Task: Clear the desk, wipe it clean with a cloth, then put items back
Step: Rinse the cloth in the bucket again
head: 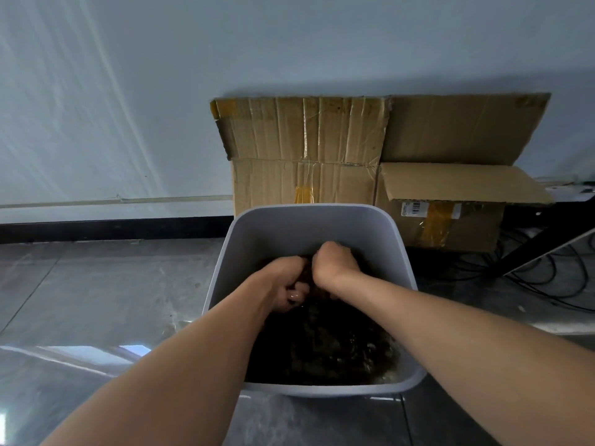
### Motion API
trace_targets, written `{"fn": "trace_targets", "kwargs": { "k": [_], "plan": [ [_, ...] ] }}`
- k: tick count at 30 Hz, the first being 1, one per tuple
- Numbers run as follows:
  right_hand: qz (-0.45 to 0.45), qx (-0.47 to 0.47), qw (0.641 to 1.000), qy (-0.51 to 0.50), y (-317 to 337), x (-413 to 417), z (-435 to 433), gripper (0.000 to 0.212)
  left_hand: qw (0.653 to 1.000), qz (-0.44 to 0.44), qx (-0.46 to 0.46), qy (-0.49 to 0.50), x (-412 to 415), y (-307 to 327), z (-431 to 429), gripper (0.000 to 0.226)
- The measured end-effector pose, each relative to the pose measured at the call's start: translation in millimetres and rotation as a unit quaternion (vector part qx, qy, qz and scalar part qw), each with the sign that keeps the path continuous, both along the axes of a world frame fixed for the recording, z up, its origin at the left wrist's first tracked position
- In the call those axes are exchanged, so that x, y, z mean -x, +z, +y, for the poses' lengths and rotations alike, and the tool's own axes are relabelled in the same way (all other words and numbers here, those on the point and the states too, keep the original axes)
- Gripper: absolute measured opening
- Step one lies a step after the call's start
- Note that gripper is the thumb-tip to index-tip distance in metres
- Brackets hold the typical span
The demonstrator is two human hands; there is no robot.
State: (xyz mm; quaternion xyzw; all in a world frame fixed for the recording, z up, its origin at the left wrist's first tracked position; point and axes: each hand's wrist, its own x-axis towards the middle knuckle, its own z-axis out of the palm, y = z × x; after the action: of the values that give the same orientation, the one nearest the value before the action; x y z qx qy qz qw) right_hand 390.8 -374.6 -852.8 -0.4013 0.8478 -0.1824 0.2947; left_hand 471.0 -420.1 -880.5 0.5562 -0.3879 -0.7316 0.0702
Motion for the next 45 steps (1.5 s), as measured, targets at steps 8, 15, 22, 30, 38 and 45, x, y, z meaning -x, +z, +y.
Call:
{"fn": "trace_targets", "kwargs": {
  "k": [8, 15, 22, 30, 38, 45],
  "plan": [
    [0.068, -0.194, 0.969, 0.138, -19, 11, 1, 0.073, 0.860, -0.302, 0.355, -0.208, -6, -25, 0, 0.040],
    [-0.001, -0.135, 0.984, 0.115, -27, 7, 1, 0.029, 0.909, -0.215, 0.244, -0.262, -4, -32, 1, 0.024],
    [-0.092, -0.002, 0.996, -0.011, 4, -15, 0, 0.027, 0.987, -0.091, 0.130, 0.013, 1, -9, -1, 0.032],
    [-0.130, -0.024, 0.991, -0.031, 7, 24, 7, 0.034, 0.982, -0.036, 0.176, 0.058, 2, 13, -2, 0.046],
    [-0.141, -0.014, 0.990, 0.026, 11, 27, 9, 0.026, 0.960, -0.061, 0.246, 0.119, -1, 12, 1, 0.032],
    [-0.294, 0.037, 0.950, -0.099, 16, 27, 2, 0.009, 0.999, -0.003, -0.027, 0.019, -9, 14, 2, 0.049]
  ]
}}
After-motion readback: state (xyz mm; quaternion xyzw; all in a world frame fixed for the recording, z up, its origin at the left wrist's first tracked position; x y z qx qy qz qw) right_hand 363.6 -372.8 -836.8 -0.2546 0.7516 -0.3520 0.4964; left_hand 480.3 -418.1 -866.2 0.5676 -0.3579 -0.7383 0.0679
